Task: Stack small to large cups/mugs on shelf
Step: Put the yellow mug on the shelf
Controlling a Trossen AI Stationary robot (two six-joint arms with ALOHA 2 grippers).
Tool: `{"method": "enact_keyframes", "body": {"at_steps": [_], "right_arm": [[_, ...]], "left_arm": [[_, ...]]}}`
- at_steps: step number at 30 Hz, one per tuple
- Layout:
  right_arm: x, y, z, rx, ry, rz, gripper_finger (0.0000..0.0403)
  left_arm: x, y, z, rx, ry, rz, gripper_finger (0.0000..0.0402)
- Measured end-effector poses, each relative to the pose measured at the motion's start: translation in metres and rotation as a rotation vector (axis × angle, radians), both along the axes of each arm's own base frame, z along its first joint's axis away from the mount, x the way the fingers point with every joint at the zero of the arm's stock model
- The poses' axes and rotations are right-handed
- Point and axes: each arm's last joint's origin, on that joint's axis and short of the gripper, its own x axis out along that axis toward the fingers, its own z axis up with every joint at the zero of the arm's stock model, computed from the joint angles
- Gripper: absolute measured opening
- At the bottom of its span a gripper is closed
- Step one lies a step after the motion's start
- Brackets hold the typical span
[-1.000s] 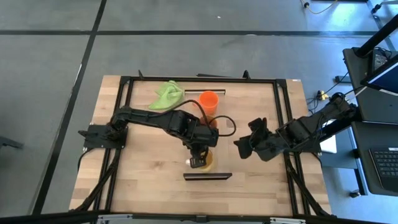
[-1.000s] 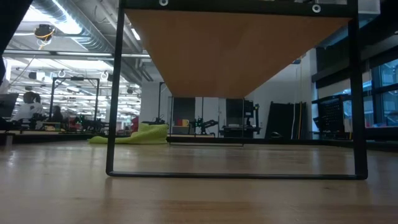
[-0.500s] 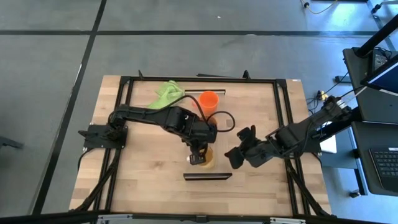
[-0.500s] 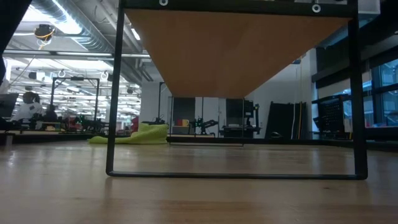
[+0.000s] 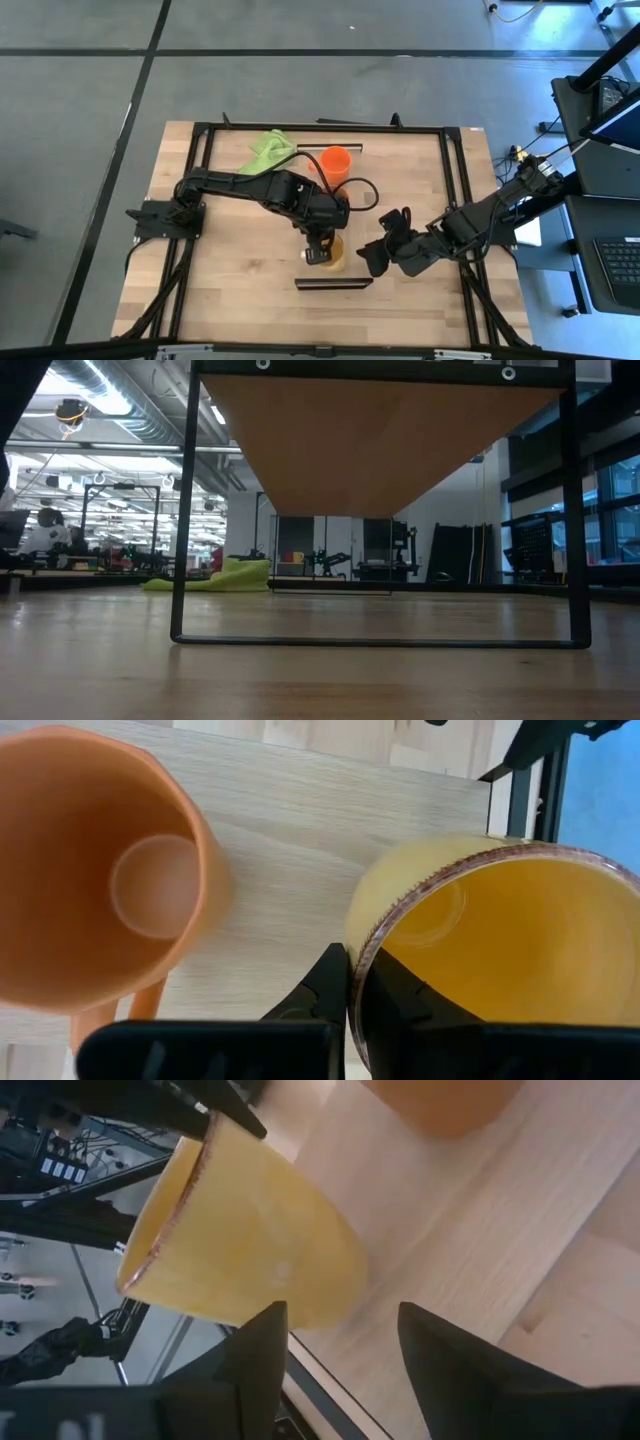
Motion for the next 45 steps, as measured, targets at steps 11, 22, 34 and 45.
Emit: {"method": "enact_keyframes", "body": {"at_steps": [11, 22, 34, 45], "right_arm": [[-0.0002, -0.0003, 0.0, -0.039, -0.008, -0.004, 0.0017], [-0.0002, -0.0003, 0.0, -0.039, -0.007, -0.003, 0.0005], [-0.0014, -0.0012, -0.0014, -0.051, 0.009, -0.009, 0.0008], [-0.0022, -0.0018, -0.0022, -0.06, 0.019, -0.011, 0.0008]], "left_arm": [[0.0, 0.0005, -0.0001, 0.007, 0.0, 0.002, 0.0008], [0.0007, 0.0, -0.0012, 0.001, 0.004, -0.011, 0.0008], [0.0038, -0.0003, -0.0056, 0.0, 0.016, -0.021, 0.0015], [0.0061, -0.0006, -0.0046, 0.0, -0.01, -0.019, 0.0035]]}}
